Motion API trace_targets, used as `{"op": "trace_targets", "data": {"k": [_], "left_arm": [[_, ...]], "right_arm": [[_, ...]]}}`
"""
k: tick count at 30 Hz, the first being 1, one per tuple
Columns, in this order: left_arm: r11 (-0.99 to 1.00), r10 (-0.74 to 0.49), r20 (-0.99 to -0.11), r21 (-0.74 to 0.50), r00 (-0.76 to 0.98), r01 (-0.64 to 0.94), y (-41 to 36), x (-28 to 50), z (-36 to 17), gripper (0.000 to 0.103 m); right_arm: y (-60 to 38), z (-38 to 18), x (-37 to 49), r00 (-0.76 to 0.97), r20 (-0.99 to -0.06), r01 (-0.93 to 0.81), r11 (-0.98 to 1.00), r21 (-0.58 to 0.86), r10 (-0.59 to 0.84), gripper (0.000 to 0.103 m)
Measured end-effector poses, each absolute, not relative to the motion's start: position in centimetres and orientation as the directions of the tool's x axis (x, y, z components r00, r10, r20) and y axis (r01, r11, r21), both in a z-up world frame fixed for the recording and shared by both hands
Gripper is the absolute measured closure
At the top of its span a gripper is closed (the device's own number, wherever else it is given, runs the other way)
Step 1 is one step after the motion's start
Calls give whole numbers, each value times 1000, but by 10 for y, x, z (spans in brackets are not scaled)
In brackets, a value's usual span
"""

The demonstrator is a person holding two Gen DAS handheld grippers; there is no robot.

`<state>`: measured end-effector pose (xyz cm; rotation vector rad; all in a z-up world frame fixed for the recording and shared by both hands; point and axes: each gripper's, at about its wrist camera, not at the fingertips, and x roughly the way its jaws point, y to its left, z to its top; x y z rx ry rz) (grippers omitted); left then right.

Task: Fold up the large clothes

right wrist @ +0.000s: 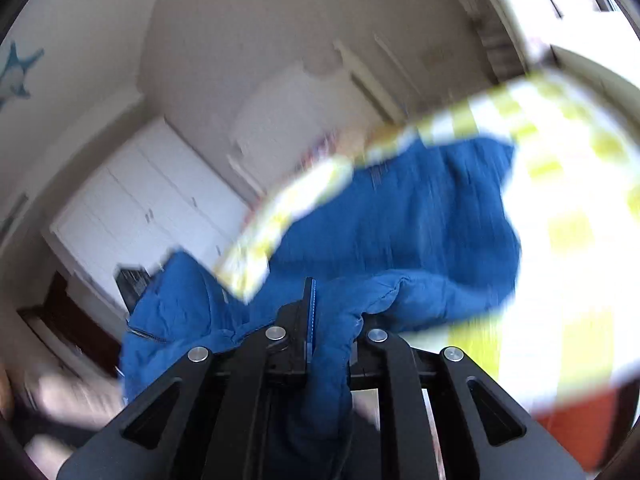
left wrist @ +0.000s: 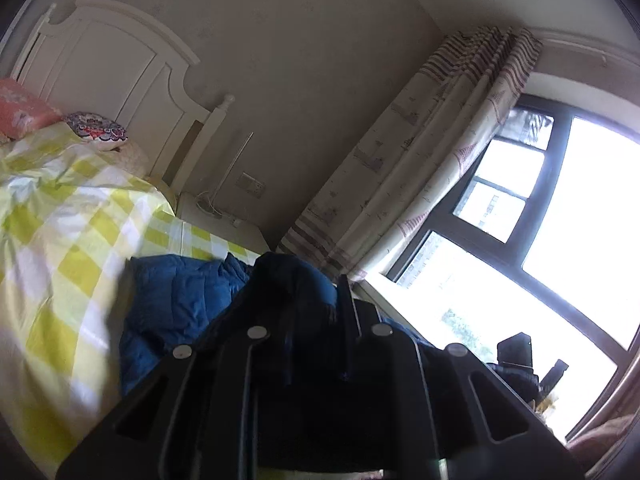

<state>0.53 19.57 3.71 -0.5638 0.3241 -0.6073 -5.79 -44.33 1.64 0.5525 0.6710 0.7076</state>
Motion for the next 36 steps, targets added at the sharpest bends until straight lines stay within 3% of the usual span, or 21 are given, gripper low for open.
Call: {"op": "trace_targets", "data": {"k": [3,4,5,7,8,9,10,11,12,13,14,16,18,19,22,27,28,30,32,34,36], "left_arm": [[621,-619,-192,-713,761,326,197,101,43,77],[617,-623,-232,-733,747,286,195,137,39,64],[617,-628,-269,-744,731,257,192,163,34,41],[638,-590,-352,-754,727,153,193,211,14,24],[648,-561,-379,-755,736,105,196,225,4,25],[641,-553,-399,-764,732,68,201,238,-9,24],[628,-558,-408,-777,722,46,206,246,-21,25],[616,-554,-423,-787,717,12,213,252,-37,24],[619,-542,-443,-785,714,-17,221,253,-50,23],[630,-533,-461,-776,709,-31,225,254,-58,23],[659,-518,-497,-751,696,-45,230,254,-70,23],[698,-507,-538,-714,673,-45,236,257,-81,23],[707,-526,-543,-707,654,-17,239,261,-87,23],[706,-541,-537,-708,648,4,236,263,-86,21],[731,-564,-552,-680,614,60,219,278,-78,8],[815,-507,-661,-576,553,60,179,311,-70,8],[835,-479,-684,-548,550,45,174,319,-72,10],[881,-400,-732,-473,552,11,163,329,-77,46],[910,-345,-738,-414,579,15,158,324,-77,83],[920,-341,-683,-382,645,81,153,308,-65,94],[930,-336,-619,-338,710,145,144,281,-43,96]], "right_arm": [[-449,29,43,563,-380,-301,610,733,734,89],[-452,20,70,542,-383,-253,580,774,748,87],[-452,5,102,511,-393,-186,544,818,765,83],[-460,-41,158,463,-406,-20,467,884,788,75],[-466,-67,171,466,-390,53,415,908,794,66],[-473,-100,179,490,-336,126,316,940,805,57],[-479,-117,183,521,-263,147,218,965,812,34],[-485,-137,180,566,-143,133,81,988,812,24],[-495,-152,173,618,16,62,-69,996,786,18],[-501,-155,165,637,72,20,-111,994,767,17],[-507,-153,160,646,66,2,-88,996,760,17],[-513,-132,153,636,-139,2,178,984,759,17],[-505,-101,154,629,-392,-11,512,859,671,17],[-500,-91,155,631,-453,-23,599,800,630,17],[-484,-66,174,630,-568,-61,763,644,530,17],[-466,-81,224,571,-681,-10,834,552,458,17],[-464,-85,238,560,-689,-3,833,553,459,17],[-452,-91,243,556,-691,-24,840,542,462,26],[-437,-85,245,584,-677,-81,862,501,448,63],[-424,-73,236,640,-640,-150,886,440,426,80],[-412,-48,212,708,-574,-233,904,359,411,88]]}}
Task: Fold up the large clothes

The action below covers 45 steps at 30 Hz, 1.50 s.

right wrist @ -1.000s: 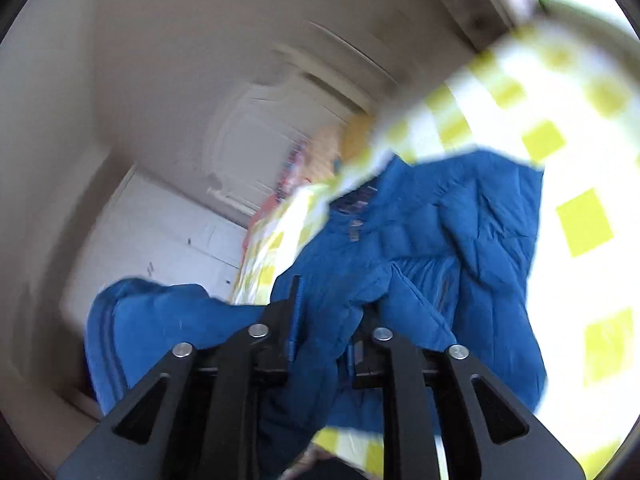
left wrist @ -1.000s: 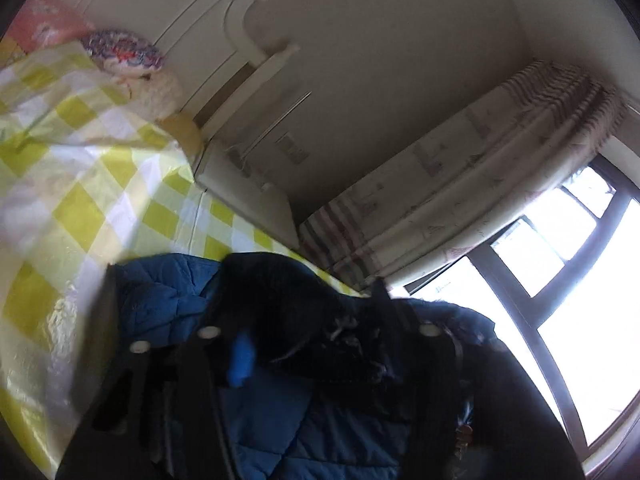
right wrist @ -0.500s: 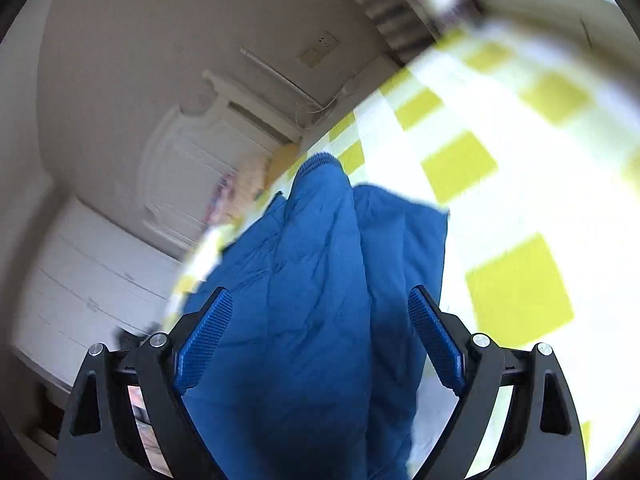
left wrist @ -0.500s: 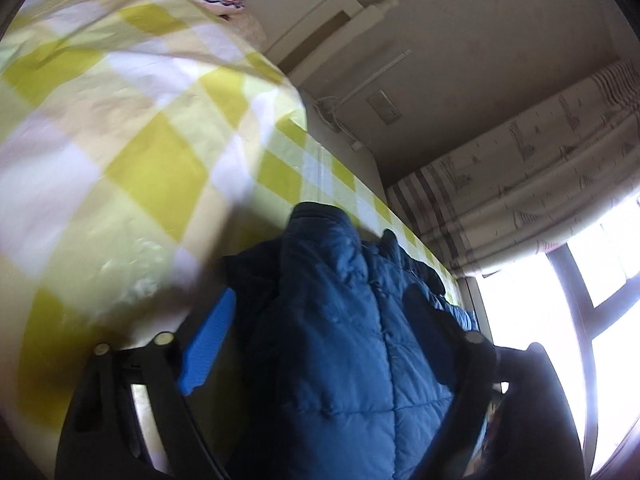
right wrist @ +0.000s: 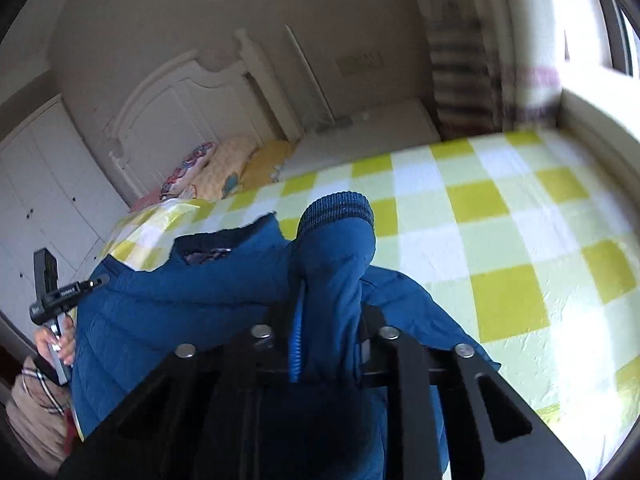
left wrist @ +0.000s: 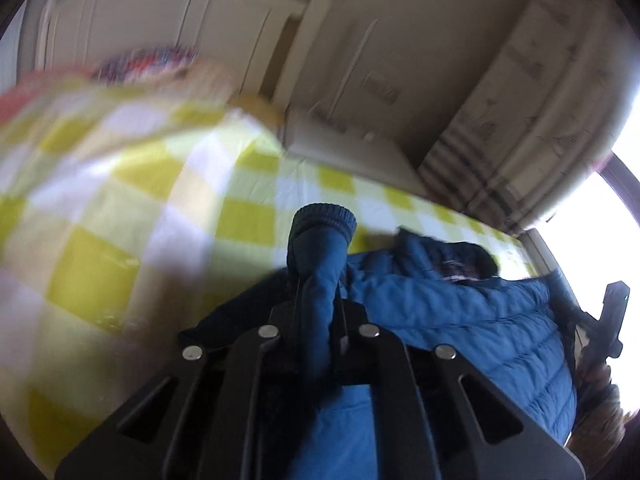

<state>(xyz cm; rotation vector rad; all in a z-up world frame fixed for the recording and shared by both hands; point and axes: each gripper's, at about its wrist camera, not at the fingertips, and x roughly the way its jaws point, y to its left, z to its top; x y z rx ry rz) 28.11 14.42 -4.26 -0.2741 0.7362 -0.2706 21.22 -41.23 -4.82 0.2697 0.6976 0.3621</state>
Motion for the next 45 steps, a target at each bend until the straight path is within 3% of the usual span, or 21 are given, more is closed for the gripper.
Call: {"op": "trace_targets", "data": {"k": [5,8,11,13,15,17,18,19,20,22,24,26,27,30,32,39,42,45], "left_arm": [[910,-385,-470,-336,795,242,136,250,36,96],[922,-363,-455,-303,813,242,125,265,68,95],[954,-280,-533,-249,798,169,107,306,59,95],[956,-261,-605,-268,753,116,99,336,30,94],[984,-150,-693,-175,705,38,93,357,-16,91],[984,-121,-792,-173,598,-30,98,372,-79,71],[976,-147,-802,-212,579,-47,104,374,-88,69],[963,-175,-786,-262,594,-63,113,373,-89,68],[951,-189,-771,-299,608,-84,122,371,-85,61],[950,-167,-760,-293,628,-103,128,367,-80,53],[941,-183,-722,-325,667,-94,134,357,-68,50],[923,-217,-669,-377,711,-73,146,338,-53,31],[918,-237,-649,-392,723,-51,154,326,-45,27],[917,-310,-625,-396,716,51,174,282,-29,20],[916,-341,-612,-387,713,105,188,246,-27,9],[916,-393,-670,-350,630,198,190,151,-72,7],[906,-417,-666,-356,619,228,176,137,-85,7],[903,-428,-671,-350,605,250,157,136,-99,3]], "right_arm": [[-411,17,165,784,-473,-292,911,290,402,91],[-419,51,180,825,-421,-250,911,328,377,91],[-420,49,214,828,-454,-185,925,333,329,91],[-415,24,243,805,-534,-118,951,285,260,91],[-416,-30,273,718,-652,-43,951,305,242,90],[-421,-82,286,627,-748,33,953,302,216,75],[-428,-95,287,617,-744,50,930,363,257,72],[-440,-100,285,628,-714,62,894,443,310,59],[-450,-101,283,629,-712,93,879,468,312,33],[-459,-100,281,635,-714,122,874,469,294,21],[-466,-93,276,647,-689,107,855,508,328,21],[-471,-82,266,666,-643,63,830,555,379,21],[-473,-77,258,670,-624,38,821,569,401,21],[-475,-55,215,668,-602,-53,834,549,439,20],[-475,-45,173,676,-593,-113,857,503,437,16],[-465,-86,64,635,-612,-200,865,460,472,16],[-447,-93,45,631,-584,-263,849,459,511,15],[-429,-94,47,646,-609,-279,885,373,461,15]]}}
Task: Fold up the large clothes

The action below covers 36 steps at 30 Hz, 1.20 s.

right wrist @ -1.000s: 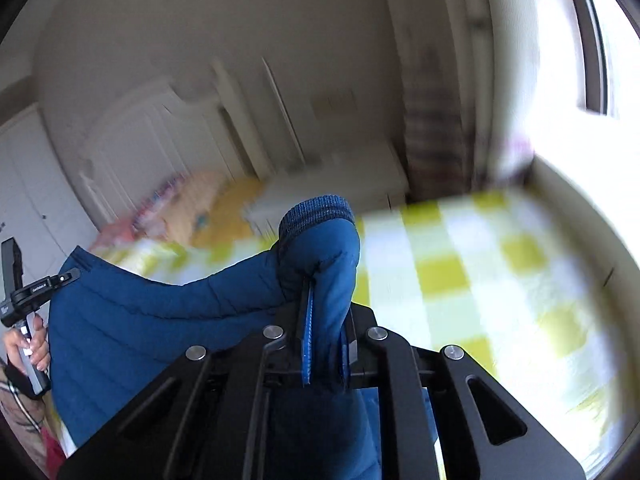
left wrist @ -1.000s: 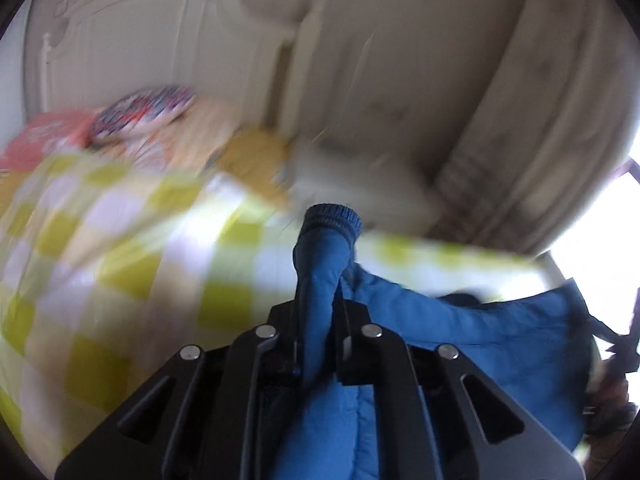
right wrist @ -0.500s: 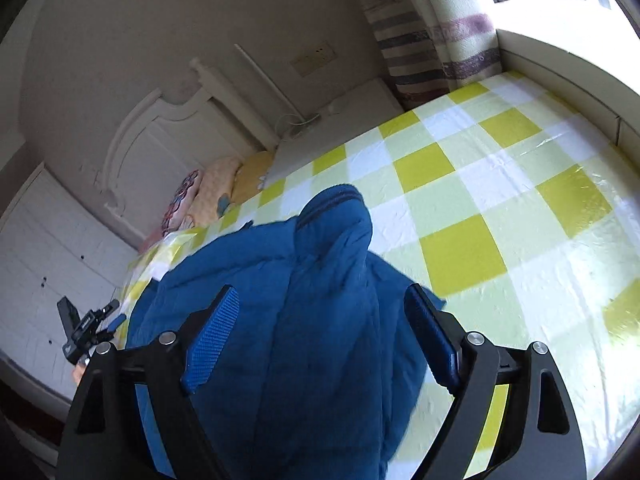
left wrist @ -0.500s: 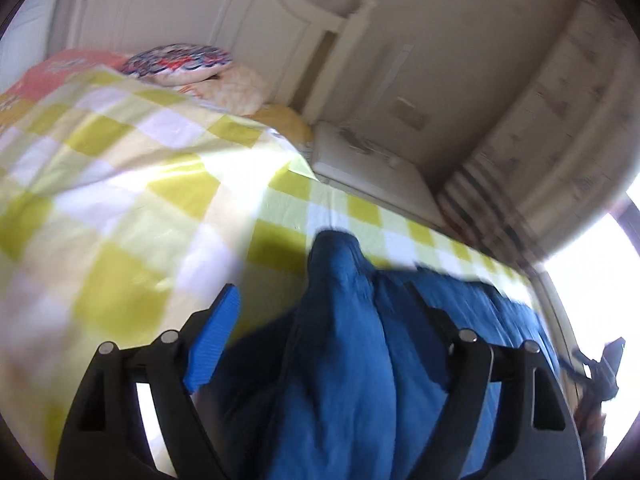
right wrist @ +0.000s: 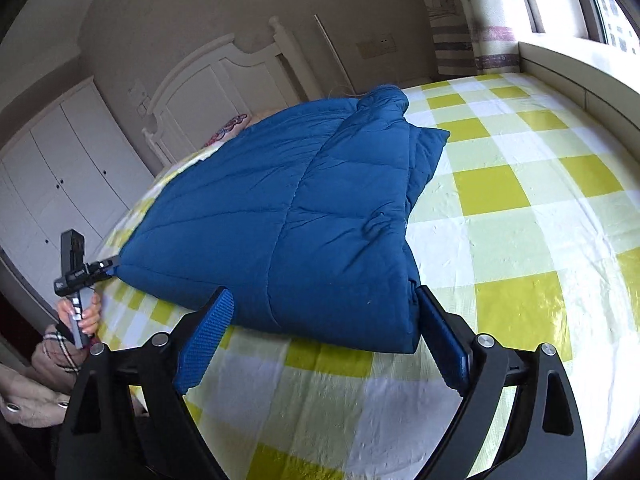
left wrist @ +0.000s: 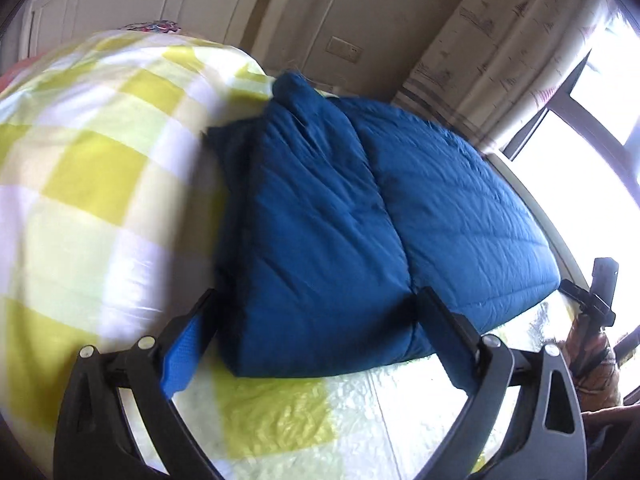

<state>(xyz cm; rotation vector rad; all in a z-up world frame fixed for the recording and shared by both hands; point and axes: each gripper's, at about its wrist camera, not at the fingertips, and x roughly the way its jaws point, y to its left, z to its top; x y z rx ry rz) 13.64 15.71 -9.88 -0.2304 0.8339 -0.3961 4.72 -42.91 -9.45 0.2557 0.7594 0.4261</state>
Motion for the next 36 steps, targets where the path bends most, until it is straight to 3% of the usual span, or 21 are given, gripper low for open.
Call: {"op": "trace_targets", "data": {"k": [3,5,6,7,8,11,21,24,25,28,29,31,33,36], "left_arm": [[925,-379,-696,-301,610,232,141,142,-98,7],[926,-374,-690,-311,620,212,138,140,-94,38],[928,-368,-683,-309,631,207,137,134,-90,46],[940,-336,-678,-279,653,194,135,126,-85,61],[941,-336,-677,-273,655,200,134,121,-82,65],[939,-345,-673,-258,655,229,132,93,-81,65],[921,-389,-682,-300,619,248,157,13,-86,61],[925,-380,-690,-293,616,243,166,3,-90,51],[933,-360,-697,-280,621,227,170,3,-88,41],[953,-290,-648,-260,705,154,187,2,-60,32],[957,-270,-621,-254,736,138,190,4,-47,18],[962,-245,-535,-240,809,133,189,5,-14,2],[959,-265,-444,-217,856,185,169,16,21,3],[974,-226,-449,-125,865,190,121,56,40,2]], "right_arm": [[-416,-97,46,657,-632,-305,911,276,411,27],[-416,-97,46,667,-617,-316,908,273,418,41],[-416,-96,43,677,-607,-319,909,268,416,44],[-416,-94,40,683,-601,-322,909,263,416,49],[-416,-93,35,688,-596,-324,910,259,415,54],[-417,-86,15,689,-593,-341,909,241,416,56],[-428,-81,-75,608,-637,-437,869,231,475,56],[-429,-85,-93,586,-660,-444,867,225,471,54],[-430,-84,-96,588,-676,-438,877,195,444,54],[-447,-65,-99,675,-656,-341,931,128,337,41],[-455,-52,-96,720,-626,-293,949,118,300,41],[-460,-17,-90,796,-532,-258,957,135,290,38],[-442,21,-77,847,-419,-298,945,134,327,9],[-386,50,-43,848,-353,-390,916,88,395,4]]}}
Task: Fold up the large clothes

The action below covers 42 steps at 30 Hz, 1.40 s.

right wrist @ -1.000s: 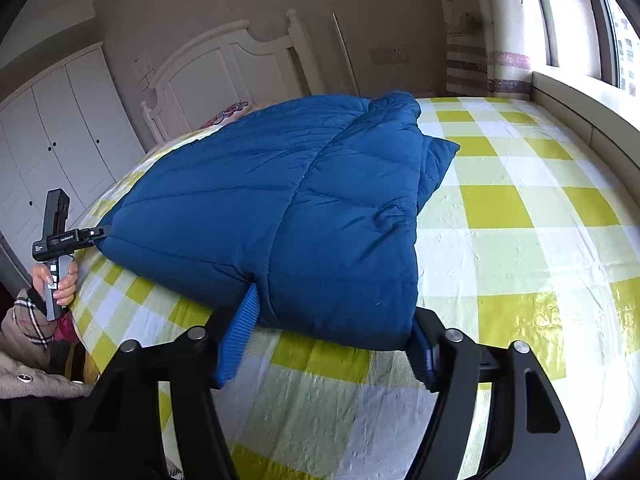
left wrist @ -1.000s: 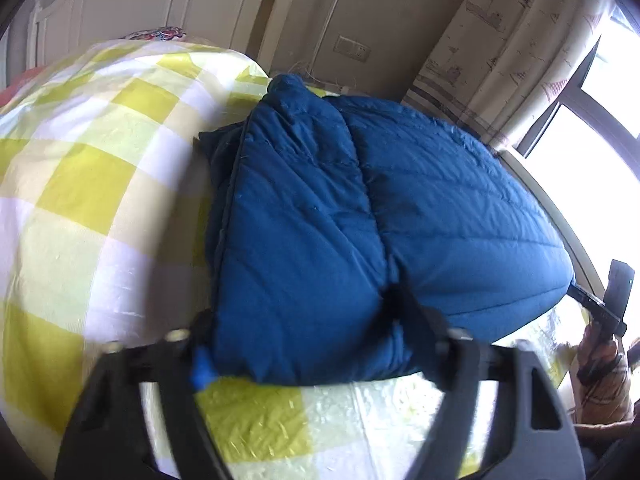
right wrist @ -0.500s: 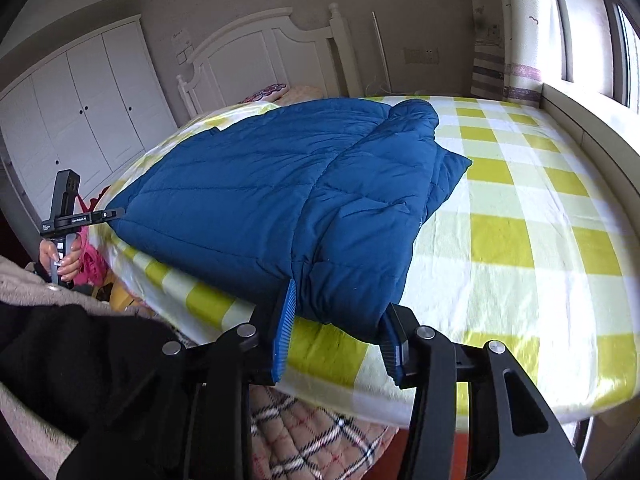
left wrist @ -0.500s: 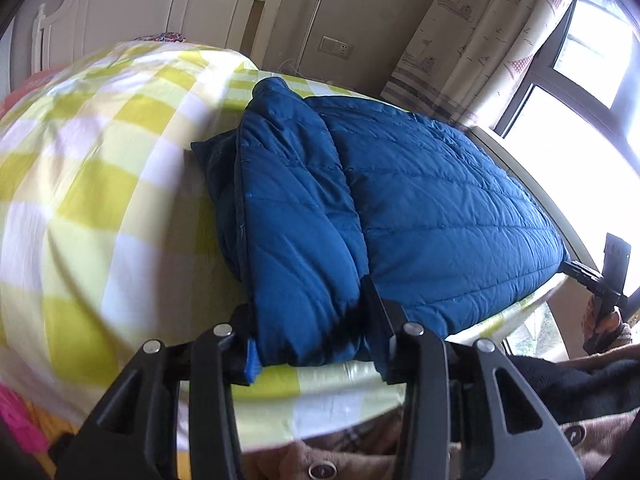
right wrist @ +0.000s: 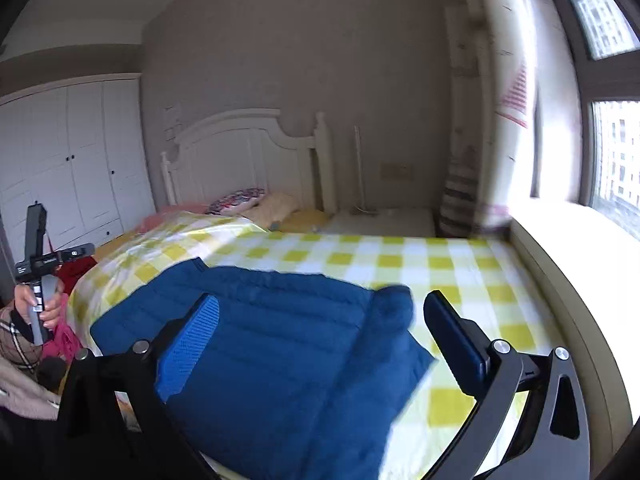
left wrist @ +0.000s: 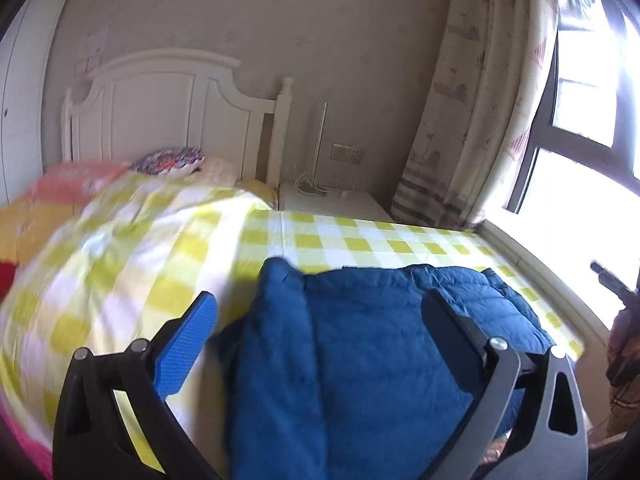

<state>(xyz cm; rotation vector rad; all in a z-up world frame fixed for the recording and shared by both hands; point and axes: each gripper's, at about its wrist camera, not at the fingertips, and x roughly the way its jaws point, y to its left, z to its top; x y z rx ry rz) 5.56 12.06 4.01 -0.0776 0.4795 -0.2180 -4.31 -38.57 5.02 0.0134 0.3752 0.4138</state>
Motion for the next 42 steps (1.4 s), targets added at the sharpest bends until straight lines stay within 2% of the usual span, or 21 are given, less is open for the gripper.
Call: {"op": "trace_targets", "data": {"k": [2,4,5,8,11,12,13,14,15,17,27,30,34,35,36,39,40,42], "left_arm": [[978,-188,-491,-18,850,207,88,90,38,2],[972,-132,-557,91,820,218,53,133,28,2],[968,-124,-583,107,803,227,45,146,23,2],[949,-107,-674,150,731,277,23,196,0,2],[929,-25,-714,242,699,281,16,230,-39,2],[927,-11,-736,247,677,283,16,240,-58,2],[933,-22,-803,198,596,301,20,258,-87,2],[946,-73,-832,117,550,303,24,266,-97,2],[957,-130,-828,39,545,288,34,270,-97,2],[960,-185,-827,-38,531,276,46,275,-97,2],[959,-197,-817,-46,541,280,50,273,-100,2],[959,-207,-816,-60,539,278,44,275,-99,2],[958,-210,-816,-63,539,279,44,275,-100,2],[958,-212,-816,-66,538,278,45,275,-100,2],[958,-218,-814,-73,539,276,46,276,-100,2],[957,-232,-812,-94,536,273,49,276,-99,2],[957,-232,-812,-93,536,273,49,276,-99,2],[957,-233,-811,-94,537,274,49,276,-99,2]], "right_arm": [[-341,53,-14,819,-400,-434,900,37,412,4],[-289,43,23,787,-487,-468,881,-69,379,4],[-269,35,41,765,-531,-483,870,-100,363,4],[-228,6,95,642,-680,-541,837,-75,354,4],[-212,-36,128,639,-734,-499,850,-168,230,4],[-214,-50,139,632,-750,-487,853,-190,195,4],[-218,-76,156,582,-795,-481,861,-166,171,4],[-228,-86,168,523,-820,-480,875,-58,232,4],[-241,-89,175,488,-819,-462,885,51,302,4],[-248,-88,181,480,-815,-459,885,84,326,4],[-238,-79,176,485,-831,-431,901,46,274,4],[-236,-51,167,542,-782,-408,910,74,307,4],[-221,-45,177,645,-740,-354,933,-67,191,6],[-214,-59,187,629,-763,-355,928,-115,146,12],[-210,-79,200,575,-811,-358,924,-134,106,11],[-220,-78,214,542,-826,-335,941,-43,155,13],[-224,-74,215,544,-823,-329,944,-31,162,19],[-244,-57,216,583,-796,-274,962,-2,165,20]]}}
